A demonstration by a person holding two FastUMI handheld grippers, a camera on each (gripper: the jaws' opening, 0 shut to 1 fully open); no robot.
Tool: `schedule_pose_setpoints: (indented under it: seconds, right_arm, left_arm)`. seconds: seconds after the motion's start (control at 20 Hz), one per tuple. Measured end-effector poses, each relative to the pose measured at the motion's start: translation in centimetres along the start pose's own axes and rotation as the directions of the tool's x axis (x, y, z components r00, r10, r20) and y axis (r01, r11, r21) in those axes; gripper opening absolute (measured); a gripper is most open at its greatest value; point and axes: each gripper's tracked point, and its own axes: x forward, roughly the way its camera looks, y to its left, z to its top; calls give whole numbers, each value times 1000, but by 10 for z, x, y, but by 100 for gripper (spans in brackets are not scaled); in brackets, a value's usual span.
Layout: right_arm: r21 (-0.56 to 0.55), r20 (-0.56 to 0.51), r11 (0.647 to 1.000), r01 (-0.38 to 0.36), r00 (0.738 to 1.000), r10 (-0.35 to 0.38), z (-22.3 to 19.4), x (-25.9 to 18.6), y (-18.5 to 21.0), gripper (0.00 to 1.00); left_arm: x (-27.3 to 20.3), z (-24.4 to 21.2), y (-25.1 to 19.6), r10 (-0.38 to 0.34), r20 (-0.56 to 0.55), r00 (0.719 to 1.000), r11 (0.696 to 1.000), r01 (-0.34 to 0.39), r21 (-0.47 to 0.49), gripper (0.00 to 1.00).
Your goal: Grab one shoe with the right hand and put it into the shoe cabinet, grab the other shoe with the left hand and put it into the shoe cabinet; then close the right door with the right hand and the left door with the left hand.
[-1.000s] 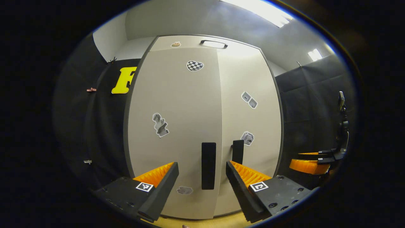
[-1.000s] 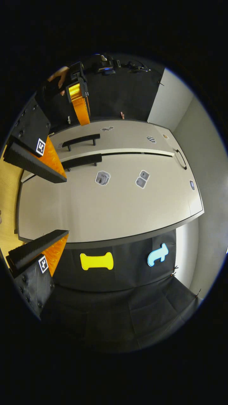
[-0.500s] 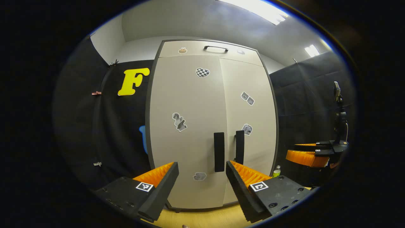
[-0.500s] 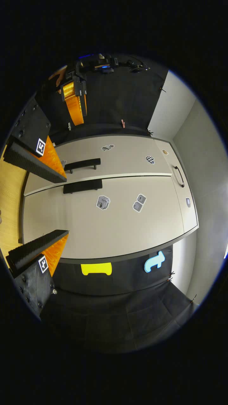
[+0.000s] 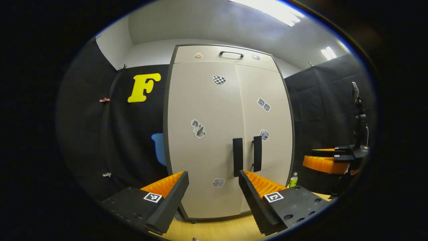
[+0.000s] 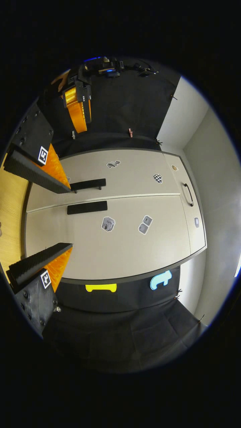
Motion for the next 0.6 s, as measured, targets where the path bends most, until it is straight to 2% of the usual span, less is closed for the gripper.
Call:
schedule_pose_setpoints:
  seconds: [0.6]
  right_arm:
    - [0, 3, 1000, -9, 1000, 9, 2, -7, 20, 98]
  left_arm:
    - [-17, 0, 13, 9, 3, 1000, 1000, -9, 1, 95]
